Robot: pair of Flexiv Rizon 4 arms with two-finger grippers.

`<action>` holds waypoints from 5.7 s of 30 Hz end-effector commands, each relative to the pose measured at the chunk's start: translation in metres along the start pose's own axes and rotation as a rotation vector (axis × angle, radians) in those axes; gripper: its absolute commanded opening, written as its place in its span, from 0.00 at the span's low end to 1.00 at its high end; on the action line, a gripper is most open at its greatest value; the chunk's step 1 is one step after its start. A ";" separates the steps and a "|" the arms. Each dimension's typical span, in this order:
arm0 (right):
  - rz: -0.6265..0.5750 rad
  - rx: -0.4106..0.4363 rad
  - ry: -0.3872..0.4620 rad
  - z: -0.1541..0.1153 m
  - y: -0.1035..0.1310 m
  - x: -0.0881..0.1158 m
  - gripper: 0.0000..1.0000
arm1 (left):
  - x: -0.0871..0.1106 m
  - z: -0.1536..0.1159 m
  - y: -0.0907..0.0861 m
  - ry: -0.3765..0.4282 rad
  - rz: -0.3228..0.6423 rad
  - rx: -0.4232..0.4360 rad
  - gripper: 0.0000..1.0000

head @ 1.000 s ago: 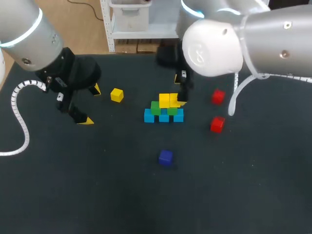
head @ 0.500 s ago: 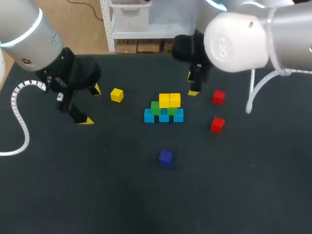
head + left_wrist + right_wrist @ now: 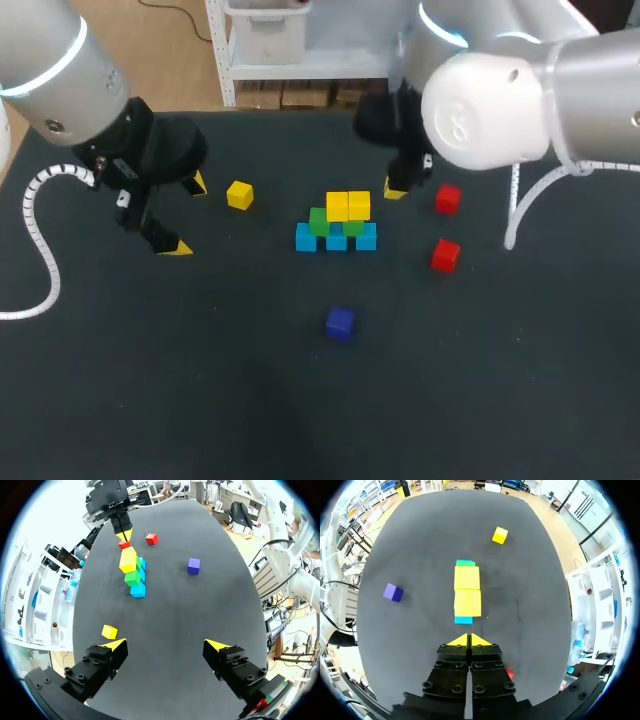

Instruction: Place the blue cubes, place green cubes on the blue cubes, place the yellow cubes on the green cubes, then place the red cubes on the yellow cubes, and place purple cube on the red cubes.

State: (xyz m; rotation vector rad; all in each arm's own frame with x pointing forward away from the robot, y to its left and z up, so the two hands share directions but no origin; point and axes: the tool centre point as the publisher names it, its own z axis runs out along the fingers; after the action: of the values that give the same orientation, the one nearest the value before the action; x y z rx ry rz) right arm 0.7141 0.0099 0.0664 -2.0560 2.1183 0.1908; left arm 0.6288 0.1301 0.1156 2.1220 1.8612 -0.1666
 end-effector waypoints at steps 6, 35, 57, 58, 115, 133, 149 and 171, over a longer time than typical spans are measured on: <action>-0.005 -0.017 0.004 0.008 -0.007 -0.005 0.00 | 0.001 0.000 0.000 -0.003 0.003 0.000 1.00; -0.024 -0.024 -0.002 0.012 -0.010 -0.015 0.00 | 0.001 0.000 0.000 -0.003 0.003 0.000 1.00; -0.026 -0.029 0.001 0.013 -0.012 -0.016 0.00 | 0.001 0.000 0.000 -0.003 0.003 0.000 1.00; -0.027 -0.030 0.000 0.013 -0.012 -0.016 0.00 | 0.001 0.000 0.000 -0.003 0.003 0.000 1.00; -0.091 0.059 -0.263 -0.072 0.015 0.090 1.00 | 0.001 0.000 0.000 -0.003 0.003 0.000 1.00; 0.062 0.093 -0.377 -0.077 0.034 0.132 1.00 | 0.001 0.000 0.000 -0.003 0.003 0.000 1.00; 0.057 0.046 -0.372 -0.084 0.036 0.137 1.00 | 0.001 0.000 0.000 -0.003 0.003 0.000 1.00; 0.057 0.046 -0.372 -0.084 0.036 0.137 1.00 | 0.002 0.011 0.059 -0.152 0.378 0.112 1.00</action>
State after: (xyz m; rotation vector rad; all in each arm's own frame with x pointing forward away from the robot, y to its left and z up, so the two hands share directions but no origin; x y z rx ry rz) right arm 0.6700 -0.1414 0.1175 -1.7698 1.9347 0.4837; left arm 0.6644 0.1304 0.1242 2.3877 1.3715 -0.2614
